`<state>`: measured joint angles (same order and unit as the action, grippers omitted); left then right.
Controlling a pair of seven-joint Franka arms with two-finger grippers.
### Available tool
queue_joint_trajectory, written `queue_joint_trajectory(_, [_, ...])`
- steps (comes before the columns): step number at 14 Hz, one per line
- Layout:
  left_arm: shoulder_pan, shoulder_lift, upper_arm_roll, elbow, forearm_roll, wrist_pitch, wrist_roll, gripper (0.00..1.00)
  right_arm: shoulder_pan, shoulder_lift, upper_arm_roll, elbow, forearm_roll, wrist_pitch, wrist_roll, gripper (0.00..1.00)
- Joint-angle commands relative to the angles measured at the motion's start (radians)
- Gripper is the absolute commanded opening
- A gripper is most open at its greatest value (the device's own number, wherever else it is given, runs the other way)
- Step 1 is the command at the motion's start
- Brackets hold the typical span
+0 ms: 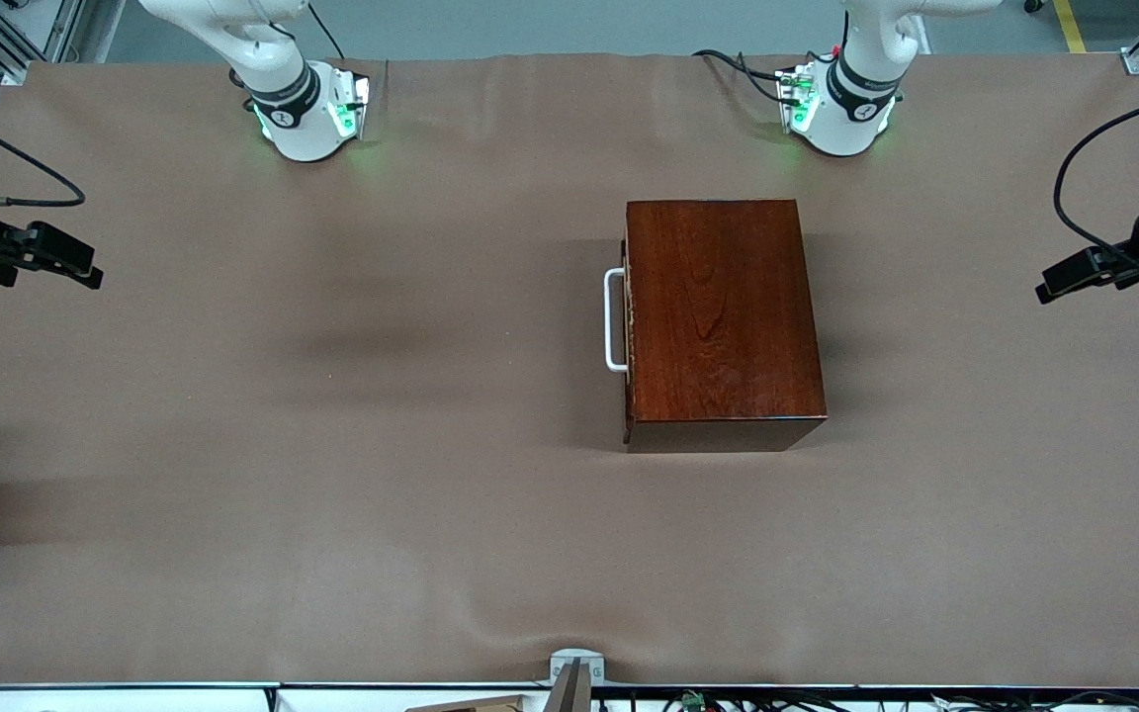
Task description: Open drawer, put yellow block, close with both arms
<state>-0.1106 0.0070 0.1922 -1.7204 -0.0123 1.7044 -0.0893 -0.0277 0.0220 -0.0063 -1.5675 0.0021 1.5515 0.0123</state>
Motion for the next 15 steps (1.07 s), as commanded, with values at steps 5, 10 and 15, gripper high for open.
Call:
queue_joint_trajectory(5, [-0.011,0.064,-0.019,0.111,0.022,-0.040,0.012,1.00,-0.008,-0.016,0.006,-0.014,0.012,-0.002,0.014,1.00])
queue_joint_trajectory(10, [0.086,0.019,-0.120,0.078,0.023,-0.063,0.068,1.00,-0.008,-0.016,0.006,-0.014,0.012,-0.002,0.014,1.00])
queue_joint_trajectory(15, [0.104,-0.093,-0.189,-0.028,0.023,-0.066,0.126,1.00,-0.008,-0.016,0.006,-0.014,0.012,-0.002,0.014,1.00])
